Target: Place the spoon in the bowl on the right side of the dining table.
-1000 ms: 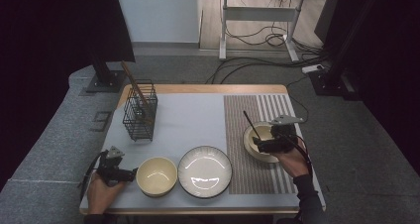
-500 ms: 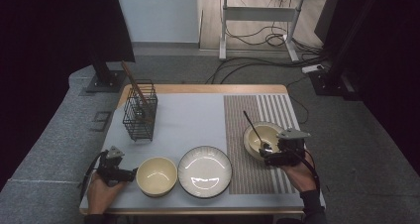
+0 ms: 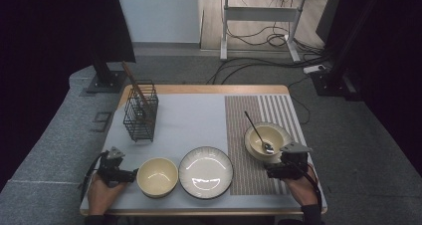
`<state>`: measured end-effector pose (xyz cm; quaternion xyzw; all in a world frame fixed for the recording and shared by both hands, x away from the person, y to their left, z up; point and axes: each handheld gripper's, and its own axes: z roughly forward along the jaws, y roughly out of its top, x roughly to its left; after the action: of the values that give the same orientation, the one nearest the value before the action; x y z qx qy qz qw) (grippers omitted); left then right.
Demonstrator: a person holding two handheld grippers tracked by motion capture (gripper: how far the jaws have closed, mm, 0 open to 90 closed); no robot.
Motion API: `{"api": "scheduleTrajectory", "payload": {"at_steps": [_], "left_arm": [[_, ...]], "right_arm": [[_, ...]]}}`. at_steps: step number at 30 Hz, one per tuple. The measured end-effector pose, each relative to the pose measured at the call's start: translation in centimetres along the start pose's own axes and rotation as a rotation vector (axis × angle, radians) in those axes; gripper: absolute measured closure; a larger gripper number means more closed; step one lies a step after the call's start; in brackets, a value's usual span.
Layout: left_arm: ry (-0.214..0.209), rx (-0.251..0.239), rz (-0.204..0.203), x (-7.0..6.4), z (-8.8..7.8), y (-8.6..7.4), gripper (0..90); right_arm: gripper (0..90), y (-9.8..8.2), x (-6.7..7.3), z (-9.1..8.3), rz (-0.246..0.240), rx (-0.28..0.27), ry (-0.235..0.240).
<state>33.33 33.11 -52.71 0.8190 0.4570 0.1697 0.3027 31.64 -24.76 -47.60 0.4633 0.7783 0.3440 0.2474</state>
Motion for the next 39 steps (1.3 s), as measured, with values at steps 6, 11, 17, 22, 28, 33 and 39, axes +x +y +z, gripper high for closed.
{"api": "scheduleTrajectory", "payload": {"at_steps": [6,11,17,22,28,33,39], "left_arm": [[0.001,0.0,0.002,0.0,0.0,0.0,0.0],[0.0,0.0,0.0,0.0,0.0,0.0,0.0],[0.0,0.0,0.0,0.0,0.0,0.0,0.0],[0.001,0.001,0.002,0.0,0.0,0.0,0.0],[0.001,0.0,0.002,0.0,0.0,0.0,0.0],[0.001,0.0,0.002,0.0,0.0,0.0,0.0],[0.001,0.0,0.002,0.0,0.0,0.0,0.0]], "right_arm": [[0.0,-1.6,0.0,0.4,0.023,0.012,0.0],[0.0,-3.0,-0.2,0.8,0.051,0.033,-0.004],[0.0,-4.5,-0.5,1.5,0.068,0.065,-0.013],[0.0,-5.3,-0.4,2.5,0.076,0.093,0.011],[0.0,-5.7,-0.4,2.6,0.078,0.069,0.008],[0.0,-5.8,-0.4,2.6,0.08,0.066,0.01],[0.0,-5.8,-0.4,2.6,0.08,0.064,0.01]]}}
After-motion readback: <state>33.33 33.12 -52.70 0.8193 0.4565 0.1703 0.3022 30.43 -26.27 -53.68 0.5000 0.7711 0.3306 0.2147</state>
